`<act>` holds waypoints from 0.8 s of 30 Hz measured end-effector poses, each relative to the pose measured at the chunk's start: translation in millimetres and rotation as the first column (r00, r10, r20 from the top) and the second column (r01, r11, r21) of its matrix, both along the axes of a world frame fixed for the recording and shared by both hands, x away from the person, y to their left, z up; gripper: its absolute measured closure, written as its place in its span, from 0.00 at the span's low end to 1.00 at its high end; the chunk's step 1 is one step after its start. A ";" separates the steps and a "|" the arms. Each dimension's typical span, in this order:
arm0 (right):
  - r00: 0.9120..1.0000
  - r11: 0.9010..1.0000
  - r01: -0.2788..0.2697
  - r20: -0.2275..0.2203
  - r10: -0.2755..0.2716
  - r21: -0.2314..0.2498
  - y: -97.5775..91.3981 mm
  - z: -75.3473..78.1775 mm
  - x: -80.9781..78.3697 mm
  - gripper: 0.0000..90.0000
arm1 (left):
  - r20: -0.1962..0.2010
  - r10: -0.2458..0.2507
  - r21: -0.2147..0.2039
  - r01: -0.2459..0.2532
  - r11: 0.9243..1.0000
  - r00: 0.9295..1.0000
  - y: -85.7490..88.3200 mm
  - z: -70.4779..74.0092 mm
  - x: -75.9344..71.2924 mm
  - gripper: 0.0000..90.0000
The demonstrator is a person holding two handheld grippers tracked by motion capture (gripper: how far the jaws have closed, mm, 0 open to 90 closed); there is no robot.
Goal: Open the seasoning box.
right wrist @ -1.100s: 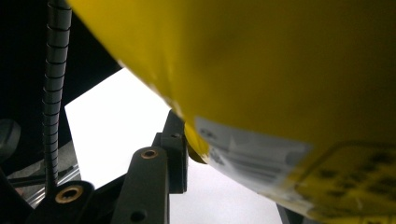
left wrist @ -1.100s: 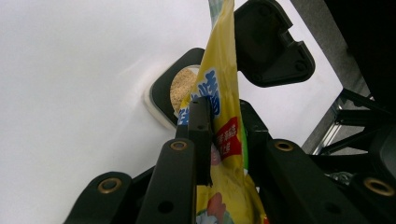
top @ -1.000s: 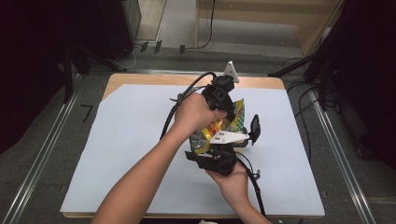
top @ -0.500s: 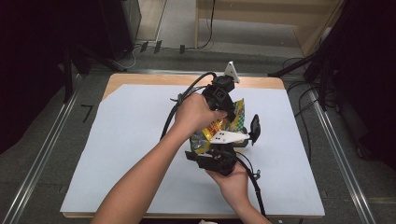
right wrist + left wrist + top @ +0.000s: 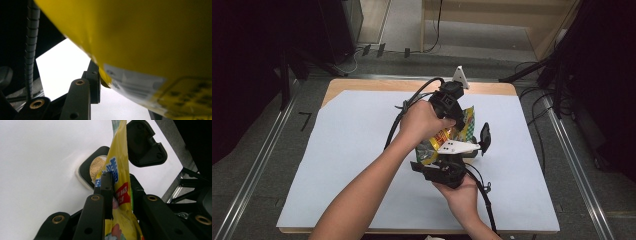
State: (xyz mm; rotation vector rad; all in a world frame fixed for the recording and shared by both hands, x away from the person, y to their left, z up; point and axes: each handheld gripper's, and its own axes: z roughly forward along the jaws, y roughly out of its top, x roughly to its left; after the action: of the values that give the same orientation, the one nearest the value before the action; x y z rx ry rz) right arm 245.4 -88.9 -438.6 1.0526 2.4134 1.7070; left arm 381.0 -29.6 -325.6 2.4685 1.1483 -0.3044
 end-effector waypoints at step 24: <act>1.000 1.000 0.009 -0.008 -0.009 0.011 -6.5 1.3 0.4 0.73 | -0.010 -0.018 0.011 0.018 1.000 1.000 -9.1 0.0 3.1 0.89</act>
State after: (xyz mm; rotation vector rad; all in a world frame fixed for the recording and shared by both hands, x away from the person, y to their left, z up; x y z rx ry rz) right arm 245.8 -95.4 -437.3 1.0721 2.4024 1.7191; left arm 384.1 -38.7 -325.5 2.4910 1.1357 -0.3164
